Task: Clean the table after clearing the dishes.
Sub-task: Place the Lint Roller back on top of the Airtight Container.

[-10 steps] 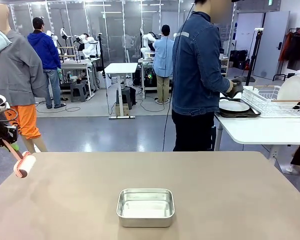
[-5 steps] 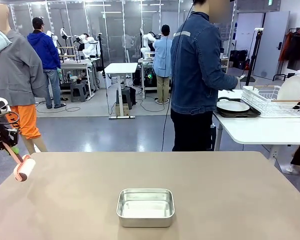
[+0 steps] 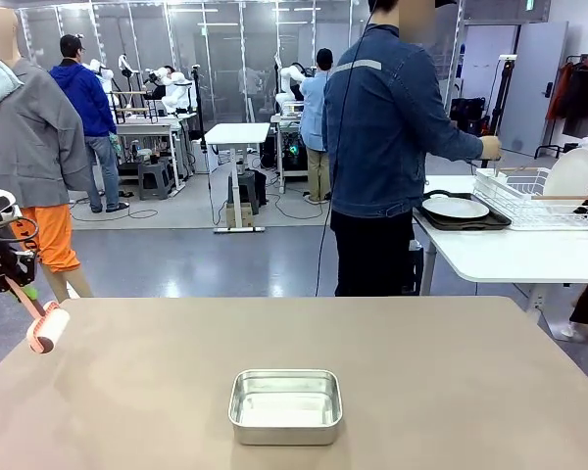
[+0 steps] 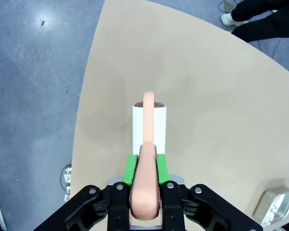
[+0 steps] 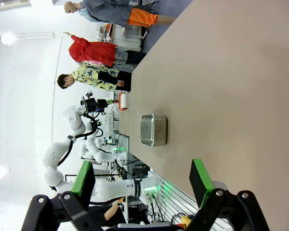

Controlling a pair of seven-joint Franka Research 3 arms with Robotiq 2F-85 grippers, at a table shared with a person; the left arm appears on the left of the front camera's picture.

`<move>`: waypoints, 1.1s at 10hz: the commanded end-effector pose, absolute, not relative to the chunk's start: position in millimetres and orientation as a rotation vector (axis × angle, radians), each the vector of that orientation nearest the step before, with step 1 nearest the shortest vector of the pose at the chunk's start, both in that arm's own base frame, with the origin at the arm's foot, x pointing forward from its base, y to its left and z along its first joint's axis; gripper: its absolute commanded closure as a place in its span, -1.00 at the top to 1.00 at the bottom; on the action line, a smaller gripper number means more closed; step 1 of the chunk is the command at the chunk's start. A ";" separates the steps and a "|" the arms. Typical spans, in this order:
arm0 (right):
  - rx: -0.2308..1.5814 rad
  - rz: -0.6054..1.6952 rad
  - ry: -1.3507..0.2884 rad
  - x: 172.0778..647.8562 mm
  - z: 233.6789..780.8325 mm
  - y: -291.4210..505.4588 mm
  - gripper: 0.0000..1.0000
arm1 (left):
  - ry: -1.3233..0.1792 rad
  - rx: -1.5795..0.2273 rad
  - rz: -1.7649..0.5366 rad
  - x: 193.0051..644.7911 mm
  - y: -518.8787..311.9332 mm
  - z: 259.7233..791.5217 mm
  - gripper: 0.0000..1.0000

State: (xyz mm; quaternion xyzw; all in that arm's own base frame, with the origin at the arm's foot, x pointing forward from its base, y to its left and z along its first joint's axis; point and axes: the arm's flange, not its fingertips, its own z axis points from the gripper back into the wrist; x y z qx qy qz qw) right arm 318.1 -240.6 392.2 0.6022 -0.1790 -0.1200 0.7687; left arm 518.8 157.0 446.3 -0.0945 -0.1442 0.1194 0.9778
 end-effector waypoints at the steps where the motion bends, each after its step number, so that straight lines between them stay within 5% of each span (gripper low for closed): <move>1: 1.300 -0.253 -0.390 316.8 395.4 -240.1 1.00 | -0.310 -0.208 0.228 520.2 161.1 449.5 -0.59; 3: 1.300 -0.253 -0.390 316.8 395.4 -240.1 1.00 | -0.291 -0.190 0.241 518.8 157.0 446.3 -0.59; 7: 1.300 -0.253 -0.390 316.8 395.4 -240.1 1.00 | -0.562 0.063 -0.495 471.8 -25.3 550.5 -0.59; 11: 1.300 -0.253 -0.390 316.8 395.4 -240.1 1.00 | -0.540 0.104 -1.122 421.4 -185.4 576.2 -0.59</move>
